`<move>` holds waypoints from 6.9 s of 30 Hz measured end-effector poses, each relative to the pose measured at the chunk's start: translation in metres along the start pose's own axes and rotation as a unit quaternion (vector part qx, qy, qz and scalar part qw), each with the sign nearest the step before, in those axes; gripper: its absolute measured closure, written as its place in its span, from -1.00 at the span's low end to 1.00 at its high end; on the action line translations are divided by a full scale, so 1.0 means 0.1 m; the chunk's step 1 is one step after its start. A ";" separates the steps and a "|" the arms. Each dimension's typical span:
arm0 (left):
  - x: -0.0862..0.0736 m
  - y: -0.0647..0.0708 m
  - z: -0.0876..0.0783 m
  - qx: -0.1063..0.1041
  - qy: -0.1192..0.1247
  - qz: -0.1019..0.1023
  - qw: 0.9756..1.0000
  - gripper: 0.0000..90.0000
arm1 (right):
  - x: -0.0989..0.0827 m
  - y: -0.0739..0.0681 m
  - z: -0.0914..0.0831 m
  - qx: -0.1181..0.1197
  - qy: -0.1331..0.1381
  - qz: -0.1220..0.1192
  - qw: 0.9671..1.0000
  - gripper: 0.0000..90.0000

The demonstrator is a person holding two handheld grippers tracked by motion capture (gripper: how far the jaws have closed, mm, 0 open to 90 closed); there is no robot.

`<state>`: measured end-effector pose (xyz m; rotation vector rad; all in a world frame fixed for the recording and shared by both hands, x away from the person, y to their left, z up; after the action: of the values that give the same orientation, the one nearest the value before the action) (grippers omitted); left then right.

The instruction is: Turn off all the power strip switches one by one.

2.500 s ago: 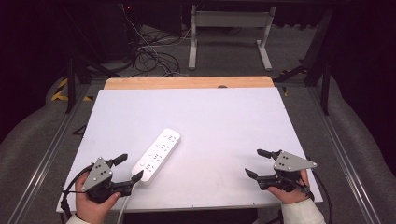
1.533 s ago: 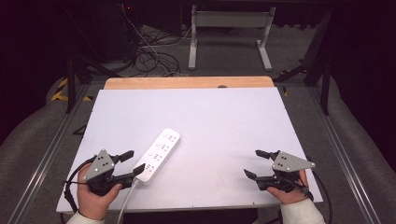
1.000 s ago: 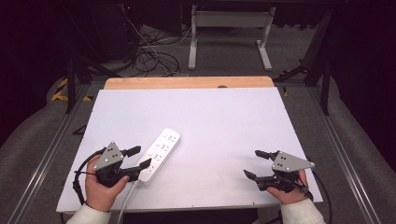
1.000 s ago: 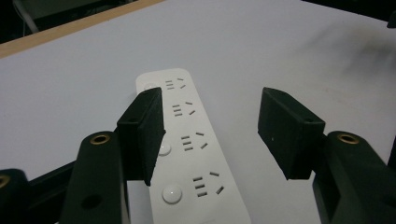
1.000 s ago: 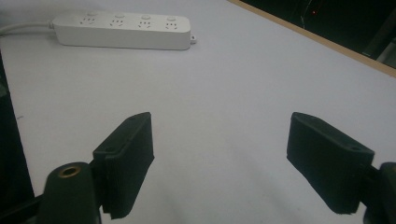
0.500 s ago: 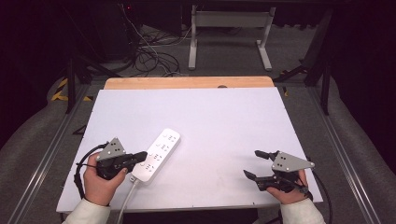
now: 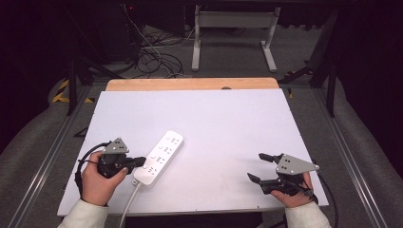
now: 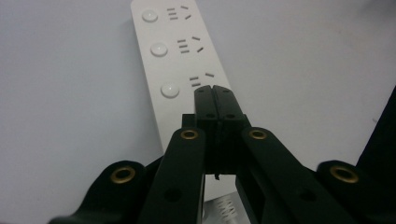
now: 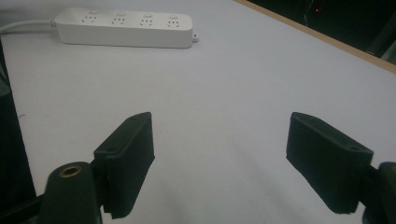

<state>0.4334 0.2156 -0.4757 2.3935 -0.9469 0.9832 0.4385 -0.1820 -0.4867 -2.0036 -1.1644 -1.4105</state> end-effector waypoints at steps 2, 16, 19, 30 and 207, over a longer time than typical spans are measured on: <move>-0.02 -0.02 0.01 0.003 -0.009 -0.001 1.000 1.00 | 0.00 0.00 0.00 0.001 0.000 0.000 1.000 -0.47; -0.09 -0.08 0.19 0.005 -0.072 0.006 0.997 1.00 | -0.01 -0.01 0.01 0.003 -0.002 -0.001 1.000 -0.46; -0.09 -0.10 0.23 0.003 -0.078 0.007 0.997 1.00 | -0.01 -0.01 0.00 0.004 -0.002 -0.001 1.000 -0.46; -0.11 -0.13 0.33 0.008 -0.091 0.008 0.996 1.00 | -0.01 -0.01 0.01 0.007 -0.004 -0.002 1.000 -0.45; 0.26 -0.18 0.40 0.026 0.011 0.008 1.000 1.00 | -0.04 -0.04 0.03 0.018 -0.012 0.001 1.000 -0.45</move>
<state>0.4788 0.1942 -0.4859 2.4168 -0.9456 1.0501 0.4367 -0.1792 -0.4918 -2.0015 -1.1903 -1.3588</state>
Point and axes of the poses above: each handheld gripper's, and its own axes: z roughly forward along the jaws, x roughly out of its top, y roughly to its right, the point moved 8 cm from there along z, roughly forward along the jaws, and after that the axes turned 3 degrees about y, right-handed, at the moved point
